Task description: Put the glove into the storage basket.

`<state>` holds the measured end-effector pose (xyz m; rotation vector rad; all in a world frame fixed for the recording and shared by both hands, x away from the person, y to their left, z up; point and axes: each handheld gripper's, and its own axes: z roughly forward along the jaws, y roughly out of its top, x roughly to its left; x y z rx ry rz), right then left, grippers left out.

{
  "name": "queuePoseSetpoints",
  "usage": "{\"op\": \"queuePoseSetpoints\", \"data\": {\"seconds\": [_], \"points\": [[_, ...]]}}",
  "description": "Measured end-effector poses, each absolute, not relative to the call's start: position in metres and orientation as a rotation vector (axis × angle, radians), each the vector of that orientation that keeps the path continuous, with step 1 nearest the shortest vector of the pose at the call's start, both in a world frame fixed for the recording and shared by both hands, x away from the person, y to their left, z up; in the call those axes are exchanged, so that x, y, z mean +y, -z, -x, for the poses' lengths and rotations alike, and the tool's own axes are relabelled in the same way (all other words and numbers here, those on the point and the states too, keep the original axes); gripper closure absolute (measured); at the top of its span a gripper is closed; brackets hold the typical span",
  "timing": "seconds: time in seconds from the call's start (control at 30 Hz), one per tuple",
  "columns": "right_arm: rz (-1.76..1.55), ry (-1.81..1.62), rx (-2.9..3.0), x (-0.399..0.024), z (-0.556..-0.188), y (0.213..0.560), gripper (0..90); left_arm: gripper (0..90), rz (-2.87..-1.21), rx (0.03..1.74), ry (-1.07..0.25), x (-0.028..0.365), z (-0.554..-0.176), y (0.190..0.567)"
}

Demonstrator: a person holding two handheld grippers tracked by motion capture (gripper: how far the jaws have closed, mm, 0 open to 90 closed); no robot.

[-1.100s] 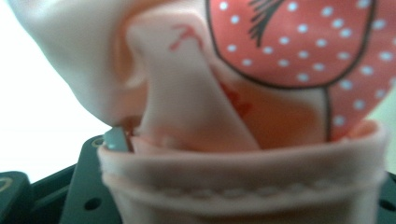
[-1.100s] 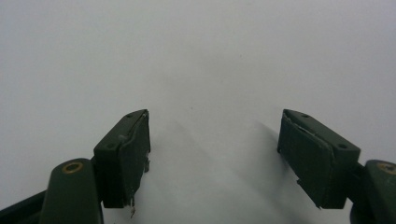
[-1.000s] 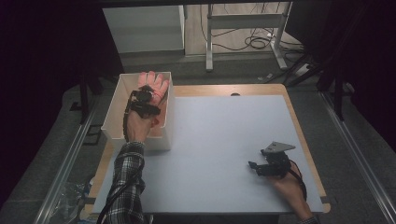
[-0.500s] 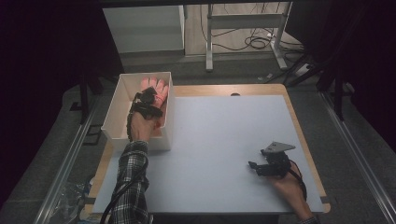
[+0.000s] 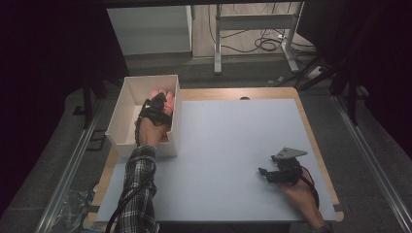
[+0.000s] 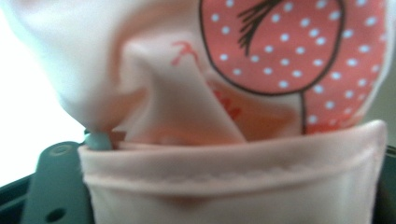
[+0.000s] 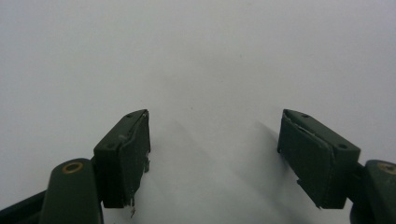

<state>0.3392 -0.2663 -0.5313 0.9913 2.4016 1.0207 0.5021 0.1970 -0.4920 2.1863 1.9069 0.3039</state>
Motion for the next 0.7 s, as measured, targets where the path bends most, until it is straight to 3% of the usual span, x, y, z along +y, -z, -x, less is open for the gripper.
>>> {"op": "queuePoseSetpoints", "data": {"seconds": [0.4,0.7], "points": [[-0.99,-1.02,2.402,-0.266,-0.339,0.531,25.7,6.3,-2.131,1.914,-0.267,0.202,-0.498,0.486],[-0.99,-1.02,2.402,-0.266,-0.339,0.531,25.7,4.4,-2.112,1.845,-0.299,0.205,-0.488,0.473]]}}
